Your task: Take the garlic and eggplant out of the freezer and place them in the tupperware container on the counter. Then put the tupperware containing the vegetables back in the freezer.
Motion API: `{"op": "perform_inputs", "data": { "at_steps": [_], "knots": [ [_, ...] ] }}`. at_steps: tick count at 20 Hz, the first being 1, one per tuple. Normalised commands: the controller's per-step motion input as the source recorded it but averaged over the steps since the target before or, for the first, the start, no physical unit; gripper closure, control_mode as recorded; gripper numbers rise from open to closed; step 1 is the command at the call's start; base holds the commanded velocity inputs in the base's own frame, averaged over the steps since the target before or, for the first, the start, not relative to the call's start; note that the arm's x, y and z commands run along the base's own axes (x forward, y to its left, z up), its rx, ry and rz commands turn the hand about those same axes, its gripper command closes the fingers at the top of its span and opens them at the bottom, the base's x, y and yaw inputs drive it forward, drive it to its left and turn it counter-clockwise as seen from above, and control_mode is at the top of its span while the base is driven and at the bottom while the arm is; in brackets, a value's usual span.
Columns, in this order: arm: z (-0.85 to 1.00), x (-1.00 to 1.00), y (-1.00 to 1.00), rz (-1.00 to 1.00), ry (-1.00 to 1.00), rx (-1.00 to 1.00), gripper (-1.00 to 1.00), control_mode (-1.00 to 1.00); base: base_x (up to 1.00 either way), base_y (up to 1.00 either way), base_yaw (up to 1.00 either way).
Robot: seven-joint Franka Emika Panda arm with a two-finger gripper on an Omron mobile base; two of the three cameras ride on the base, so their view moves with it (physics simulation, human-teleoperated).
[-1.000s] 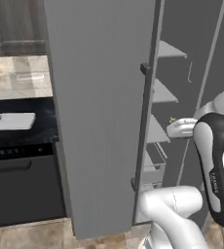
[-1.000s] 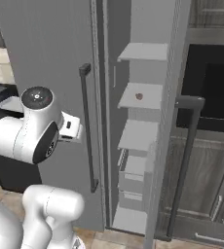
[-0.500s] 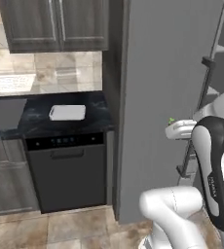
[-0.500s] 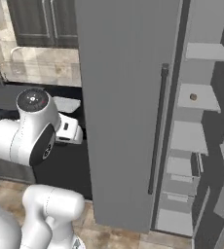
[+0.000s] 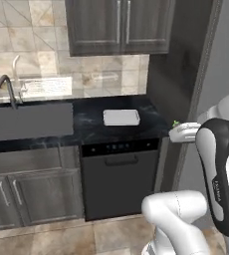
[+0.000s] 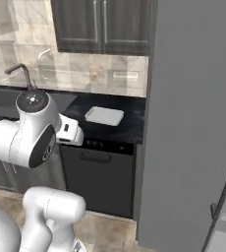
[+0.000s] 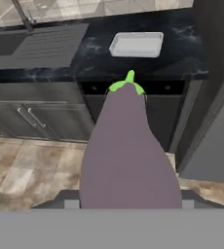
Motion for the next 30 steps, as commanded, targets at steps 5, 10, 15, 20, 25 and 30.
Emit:
{"op": "perform_inputs", "data": {
  "at_steps": [5, 10, 15, 20, 25, 30],
  "knots": [
    [0.00, 0.00, 0.00, 0.00, 0.00, 0.00, 1.00, 1.00, 0.73, 0.66, -0.04],
    [0.00, 0.00, 0.00, 0.00, 0.00, 0.00, 1.00, 1.00, 0.76, 0.08, -0.07],
    [0.00, 0.00, 0.00, 0.00, 0.00, 0.00, 1.00, 1.00, 0.63, -0.01, -0.08],
    [-0.06, 0.07, 0.01, -0.01, 0.03, 0.00, 1.00, -1.00, 0.40, 0.00, -0.07],
    [-0.51, 0.54, -0.02, -0.06, 0.15, 0.00, 1.00, -1.00, 0.00, 0.00, 0.00],
    [-0.63, 0.97, -0.07, -0.05, 0.16, 0.00, 1.00, -1.00, 0.00, 0.00, 0.00]
  ]
}}
